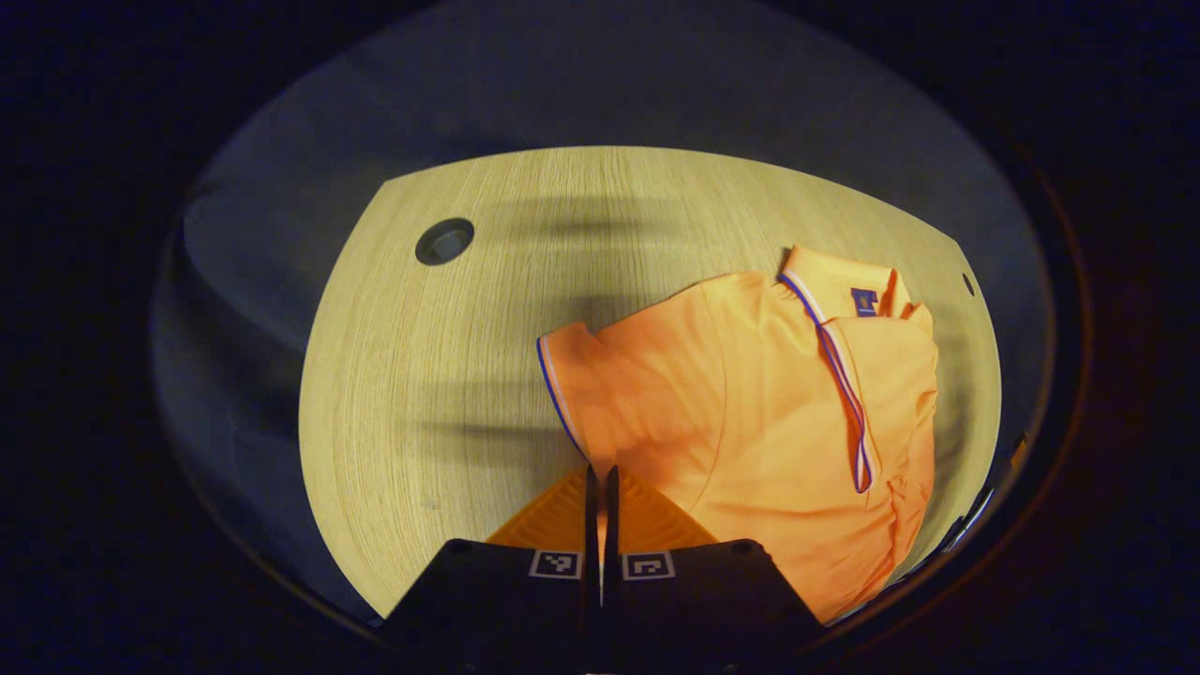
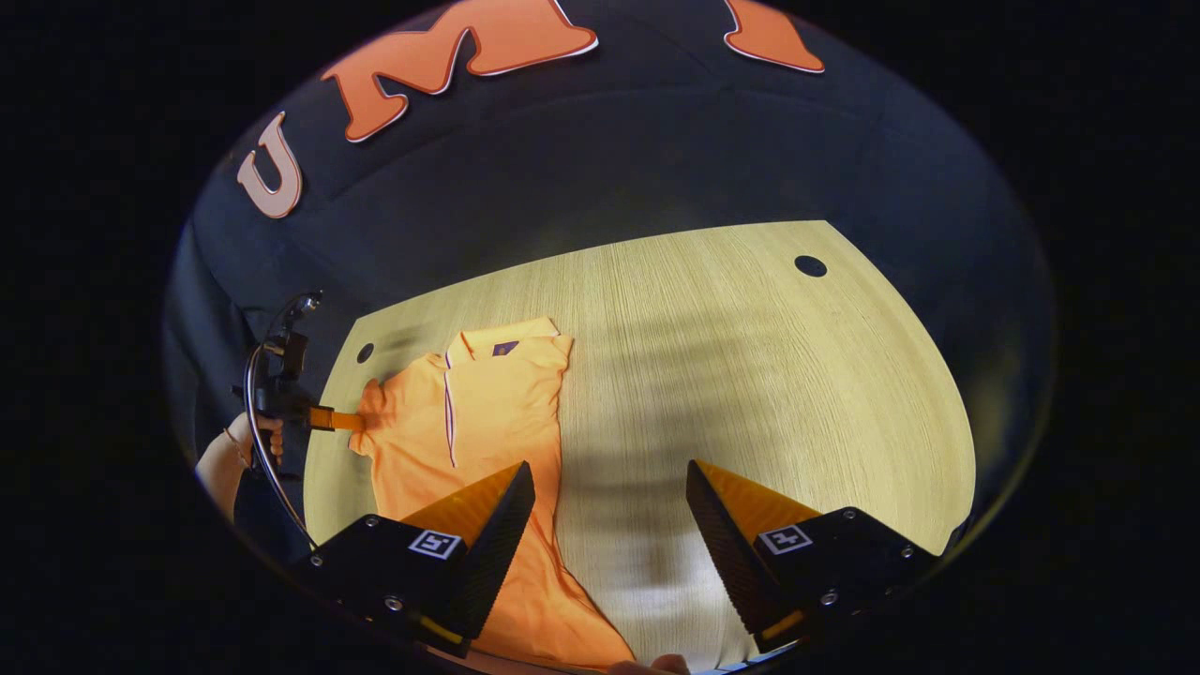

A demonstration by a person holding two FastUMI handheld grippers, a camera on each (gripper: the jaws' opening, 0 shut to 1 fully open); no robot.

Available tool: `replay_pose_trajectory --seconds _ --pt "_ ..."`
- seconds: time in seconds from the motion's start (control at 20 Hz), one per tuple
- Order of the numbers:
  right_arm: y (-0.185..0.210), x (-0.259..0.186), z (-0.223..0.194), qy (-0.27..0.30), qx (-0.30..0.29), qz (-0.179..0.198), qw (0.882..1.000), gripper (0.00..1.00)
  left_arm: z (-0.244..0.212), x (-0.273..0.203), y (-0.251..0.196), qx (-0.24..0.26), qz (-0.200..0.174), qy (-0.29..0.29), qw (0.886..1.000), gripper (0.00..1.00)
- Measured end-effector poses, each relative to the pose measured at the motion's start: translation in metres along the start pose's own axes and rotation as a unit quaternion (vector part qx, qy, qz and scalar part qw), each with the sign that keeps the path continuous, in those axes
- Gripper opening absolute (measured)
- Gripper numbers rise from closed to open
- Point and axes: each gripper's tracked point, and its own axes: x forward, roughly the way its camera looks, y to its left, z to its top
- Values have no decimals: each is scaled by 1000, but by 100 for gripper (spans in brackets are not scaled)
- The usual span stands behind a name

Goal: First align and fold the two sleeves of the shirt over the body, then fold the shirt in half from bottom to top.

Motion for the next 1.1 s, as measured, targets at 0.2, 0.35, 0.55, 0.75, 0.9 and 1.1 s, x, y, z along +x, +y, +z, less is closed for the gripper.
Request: replay_pose_trajectory --seconds 0.2,0.35,0.55,0.75,0.9,1.1 --pt "0 -7 4 -14 -4 2 1000 99 23 -39 -23 15 -14 -41 999 1" --pt "-1 -13 6 -22 -7 6 1000 99 29 -59 -49 36 -27 -52 998 1" --pt "-4 -22 9 -34 -3 14 999 99 38 -80 -91 51 -53 -61 995 1" --pt "-14 -31 10 -41 -3 16 999 99 43 -81 -129 69 -67 -62 993 1" --pt "-22 -35 11 -46 4 12 999 99 44 -76 -159 80 -77 -55 992 1" --pt "-25 -37 7 -45 9 21 999 99 40 -62 -192 95 -85 -41 991 1"
